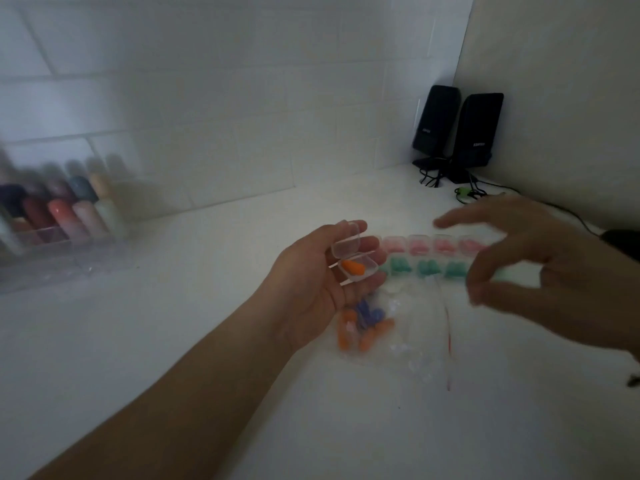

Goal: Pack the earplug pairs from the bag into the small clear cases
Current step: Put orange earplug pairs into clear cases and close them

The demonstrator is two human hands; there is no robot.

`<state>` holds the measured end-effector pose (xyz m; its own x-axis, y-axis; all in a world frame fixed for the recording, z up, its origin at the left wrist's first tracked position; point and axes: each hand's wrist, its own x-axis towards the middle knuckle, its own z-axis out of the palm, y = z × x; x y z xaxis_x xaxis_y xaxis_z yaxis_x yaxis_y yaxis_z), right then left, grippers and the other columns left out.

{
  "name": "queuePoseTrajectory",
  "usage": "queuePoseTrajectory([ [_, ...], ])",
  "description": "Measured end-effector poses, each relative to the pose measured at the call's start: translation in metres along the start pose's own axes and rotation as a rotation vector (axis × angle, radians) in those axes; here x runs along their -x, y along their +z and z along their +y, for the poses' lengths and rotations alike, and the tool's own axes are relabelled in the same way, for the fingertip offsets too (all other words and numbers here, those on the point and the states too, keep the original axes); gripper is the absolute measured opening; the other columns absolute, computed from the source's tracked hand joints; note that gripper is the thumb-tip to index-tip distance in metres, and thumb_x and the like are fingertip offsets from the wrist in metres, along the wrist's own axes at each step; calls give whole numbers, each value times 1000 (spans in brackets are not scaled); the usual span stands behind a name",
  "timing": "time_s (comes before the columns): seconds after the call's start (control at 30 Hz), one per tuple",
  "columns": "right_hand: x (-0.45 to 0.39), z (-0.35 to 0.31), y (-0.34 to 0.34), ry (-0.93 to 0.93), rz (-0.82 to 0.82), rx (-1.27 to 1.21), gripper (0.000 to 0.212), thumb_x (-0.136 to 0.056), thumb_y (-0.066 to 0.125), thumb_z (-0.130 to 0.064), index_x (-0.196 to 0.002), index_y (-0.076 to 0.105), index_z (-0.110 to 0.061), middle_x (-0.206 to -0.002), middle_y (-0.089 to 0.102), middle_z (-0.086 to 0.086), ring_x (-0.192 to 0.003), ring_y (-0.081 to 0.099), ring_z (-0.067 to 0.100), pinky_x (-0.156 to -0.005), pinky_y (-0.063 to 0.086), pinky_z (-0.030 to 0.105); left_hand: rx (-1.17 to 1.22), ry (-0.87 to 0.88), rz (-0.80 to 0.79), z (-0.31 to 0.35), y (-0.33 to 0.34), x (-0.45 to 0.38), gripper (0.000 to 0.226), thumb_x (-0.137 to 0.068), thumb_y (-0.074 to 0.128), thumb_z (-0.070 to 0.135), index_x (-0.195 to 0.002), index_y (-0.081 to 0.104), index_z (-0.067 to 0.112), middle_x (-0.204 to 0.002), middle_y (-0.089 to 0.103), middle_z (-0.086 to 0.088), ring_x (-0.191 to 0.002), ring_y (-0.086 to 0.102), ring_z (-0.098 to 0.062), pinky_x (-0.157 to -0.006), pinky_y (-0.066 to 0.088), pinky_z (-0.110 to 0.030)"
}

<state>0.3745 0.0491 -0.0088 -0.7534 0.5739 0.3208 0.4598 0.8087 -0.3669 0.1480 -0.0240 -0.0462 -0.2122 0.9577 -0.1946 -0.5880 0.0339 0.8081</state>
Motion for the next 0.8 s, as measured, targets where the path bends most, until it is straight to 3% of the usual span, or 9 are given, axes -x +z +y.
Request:
queuePoseTrajectory([
  [0.07, -1, -1, 8, 12, -206, 47, 30, -67, 51, -75, -80, 69, -55, -136, 30, -46, -140, 16, -4, -115, 26, 45, 24, 5, 29, 1, -1, -1, 30, -95, 53, 19, -115, 63, -1, -103, 69, -20, -93, 69, -33, -70, 60, -38],
  [0.13, -5, -4, 17, 16, -325, 69, 42, -64, 41, -77, -89, 68, -58, -135, 11, -54, -138, 2, -13, -118, 16, 35, 32, 4, 38, 1, -1, -1, 30, -95, 52, 19, -113, 64, -1, -102, 69, -20, -92, 68, -33, -68, 60, -38],
  [0.2, -9, -7, 28, 18, -389, 59, 38, -71, 45, -75, -99, 65, -59, -138, 1, -54, -137, -5, -15, -117, 11, 31, 32, -5, 47, 0, 0, -1, 29, -95, 51, 20, -112, 65, -1, -101, 69, -20, -91, 68, -33, -66, 60, -37],
  [0.3, -15, -12, 46, 17, -324, 92, 29, -80, 55, -64, -106, 66, -55, -154, 10, -30, -143, 2, -2, -120, 15, 38, 32, -23, 61, -1, 0, -2, 30, -96, 51, 21, -112, 65, -1, -103, 71, -21, -94, 68, -34, -66, 60, -37],
  [0.4, -21, -14, 62, 18, -214, 87, 29, -81, 63, -60, -106, 69, -46, -150, 30, -19, -139, 21, 6, -114, 29, 36, 37, -32, 75, -1, -1, -2, 31, -96, 50, 21, -113, 64, 0, -102, 71, -20, -97, 67, -35, -70, 61, -39],
  [0.53, -24, -11, 72, -2, -109, 236, 44, -76, 59, -68, -109, 70, -41, -143, 42, -18, -131, 32, 6, -103, 43, 35, 29, -34, 90, -1, -2, -4, 30, -96, 51, 21, -114, 65, 0, -102, 70, -19, -99, 66, -35, -76, 60, -42],
  [0.67, -24, -13, 73, 20, -163, 180, 40, -74, 65, -61, -108, 69, -40, -144, 41, -19, -129, 31, 5, -104, 42, 33, 21, -40, 94, -1, -2, -4, 29, -96, 52, 21, -111, 66, 2, -102, 70, -18, -102, 65, -36, -79, 59, -44],
  [0.73, -24, -12, 65, 11, -187, 108, 25, -74, 69, -58, -97, 67, -47, -141, 43, -19, -129, 34, 4, -107, 36, 31, 23, -36, 97, -1, -2, -5, 30, -95, 52, 21, -112, 66, 1, -102, 71, -18, -100, 67, -35, -79, 59, -44],
  [0.8, -21, -7, 47, 61, -168, -9, 22, -63, 70, -63, -78, 65, -47, -131, 45, -31, -121, 39, -7, -102, 35, 24, 24, -33, 94, 0, -2, -5, 30, -95, 52, 21, -112, 66, 1, -102, 70, -17, -97, 67, -34, -80, 58, -43],
])
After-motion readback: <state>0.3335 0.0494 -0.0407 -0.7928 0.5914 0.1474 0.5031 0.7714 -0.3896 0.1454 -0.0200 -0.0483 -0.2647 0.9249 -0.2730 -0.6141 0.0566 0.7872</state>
